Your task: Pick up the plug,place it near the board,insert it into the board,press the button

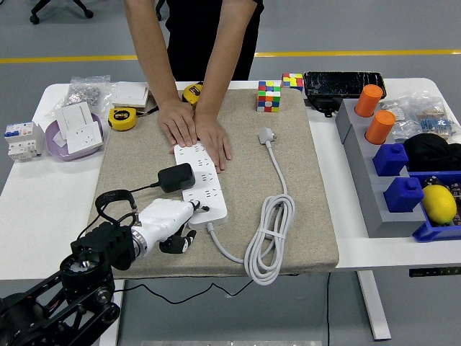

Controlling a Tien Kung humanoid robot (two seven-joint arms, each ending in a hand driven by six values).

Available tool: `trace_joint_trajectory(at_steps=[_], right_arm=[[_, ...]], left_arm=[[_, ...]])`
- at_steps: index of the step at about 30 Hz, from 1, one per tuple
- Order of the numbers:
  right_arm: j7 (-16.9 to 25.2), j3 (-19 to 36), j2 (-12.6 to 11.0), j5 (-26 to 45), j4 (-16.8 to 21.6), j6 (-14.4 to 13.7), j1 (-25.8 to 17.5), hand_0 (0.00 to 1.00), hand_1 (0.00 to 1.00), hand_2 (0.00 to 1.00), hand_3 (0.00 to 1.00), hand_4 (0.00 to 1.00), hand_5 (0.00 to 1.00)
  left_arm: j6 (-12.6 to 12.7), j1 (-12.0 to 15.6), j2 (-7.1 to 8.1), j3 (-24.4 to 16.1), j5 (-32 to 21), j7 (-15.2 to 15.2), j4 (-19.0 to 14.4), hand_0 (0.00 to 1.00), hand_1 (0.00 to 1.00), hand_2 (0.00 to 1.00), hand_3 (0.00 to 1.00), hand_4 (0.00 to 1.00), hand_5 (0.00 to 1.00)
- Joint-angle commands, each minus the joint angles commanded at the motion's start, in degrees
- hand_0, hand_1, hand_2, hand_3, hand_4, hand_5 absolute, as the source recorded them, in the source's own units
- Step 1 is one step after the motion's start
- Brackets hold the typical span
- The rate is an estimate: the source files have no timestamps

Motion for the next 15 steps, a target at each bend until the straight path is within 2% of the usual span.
trace_joint_trajectory(at_steps=[1,2,5,7,8,11,13,14,15], right_arm=[[0.0,0.04,0.03,-0.01,0.0,0.0,-0.03,0.861,0.768,0.759,0.791,0.998,0.863],[0.01,0.04,0.05,0.0,0.0,0.01,-0.04,0.86,0.768,0.76,0.791,0.998,0.863],[0.02,0.09,0.1,0.0,0.0,0.0,-0.03,0.86,0.768,0.76,0.791,0.998,0.863],[0.04,0.11,0.15,-0.03,0.0,0.0,-0.02,0.86,0.768,0.76,0.791,0.998,0.863],[0.05,0.18,0.18,-0.07,0.0,-0.01,-0.01,0.861,0.768,0.76,0.791,0.998,0.863],[0.02,0.28,0.25,-0.12,0.0,-0.01,-0.04,0.861,0.768,0.76,0.791,0.998,0.863],[0.03,0.36,0.26,-0.12,0.0,-0.03,-0.04,0.861,0.768,0.76,0.791,0.998,0.863],[0.04,0.36,0.27,-0.1,0.0,-0.04,-0.03,0.861,0.768,0.76,0.791,0.998,0.862],[0.05,0.36,0.28,-0.09,0.0,-0.04,-0.03,0.861,0.768,0.76,0.791,0.998,0.862]], left_arm=[[0.03,0.36,-0.25,-1.1,0.0,-0.11,-1.03,0.188,0.047,0.171,0.778,0.448,0.002],[0.14,0.66,-0.42,-1.9,0.0,-0.26,-1.74,0.22,0.088,0.206,0.716,0.55,0.128],[1.31,1.8,-1.03,-4.04,0.0,-1.23,-3.69,0.22,0.088,0.206,0.716,0.55,0.128],[3.97,3.36,-1.82,-6.19,0.0,-3.14,-4.36,0.22,0.088,0.206,0.716,0.55,0.128],[5.81,4.03,-2.15,-7.15,0.0,-4.5,-4.36,0.492,0.461,0.411,0.566,0.884,0.361],[11.94,5.78,-3.07,-9.99,-0.78,-9.64,-4.36,0.492,0.461,0.411,0.566,0.884,0.361],[14.36,6.3,-3.34,-11.1,-1.73,-12.11,-4.36,0.492,0.461,0.411,0.566,0.884,0.361],[14.79,6.66,-3.48,-11.9,-2.74,-12.92,-4.36,0.905,0.902,0.849,0.795,0.949,0.442],[14.95,6.84,-3.55,-12.29,-3.33,-13.26,-4.36,0.905,0.902,0.849,0.795,0.949,0.442]])
